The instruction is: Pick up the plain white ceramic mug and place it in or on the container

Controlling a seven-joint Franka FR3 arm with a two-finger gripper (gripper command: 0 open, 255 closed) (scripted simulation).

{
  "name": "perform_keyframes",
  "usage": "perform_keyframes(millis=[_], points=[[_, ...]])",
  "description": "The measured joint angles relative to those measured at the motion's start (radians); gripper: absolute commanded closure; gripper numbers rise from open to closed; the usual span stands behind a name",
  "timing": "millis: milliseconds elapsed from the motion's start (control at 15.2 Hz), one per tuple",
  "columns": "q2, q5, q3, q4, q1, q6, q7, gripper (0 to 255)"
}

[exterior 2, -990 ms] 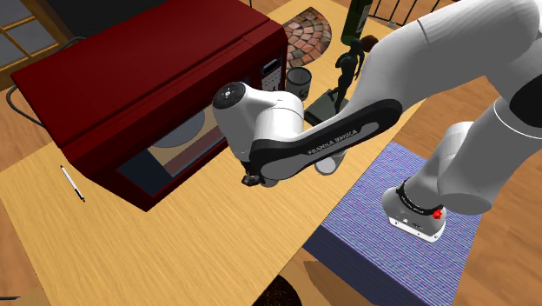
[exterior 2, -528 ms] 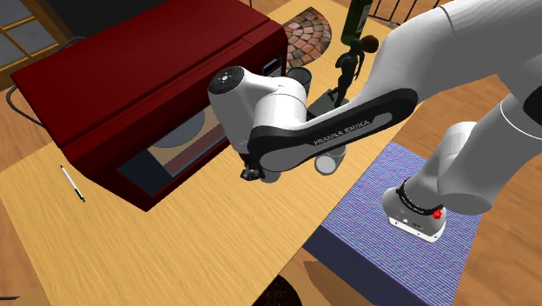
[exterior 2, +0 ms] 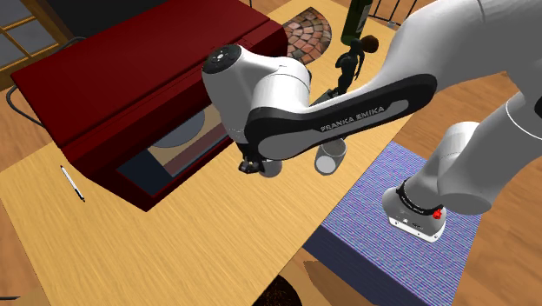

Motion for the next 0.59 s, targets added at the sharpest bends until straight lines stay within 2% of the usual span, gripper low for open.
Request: perform_keyframes(millis=[594], points=[[-0.021,0.006,0.000,0.096,0.000,-0.115,0.002,255]])
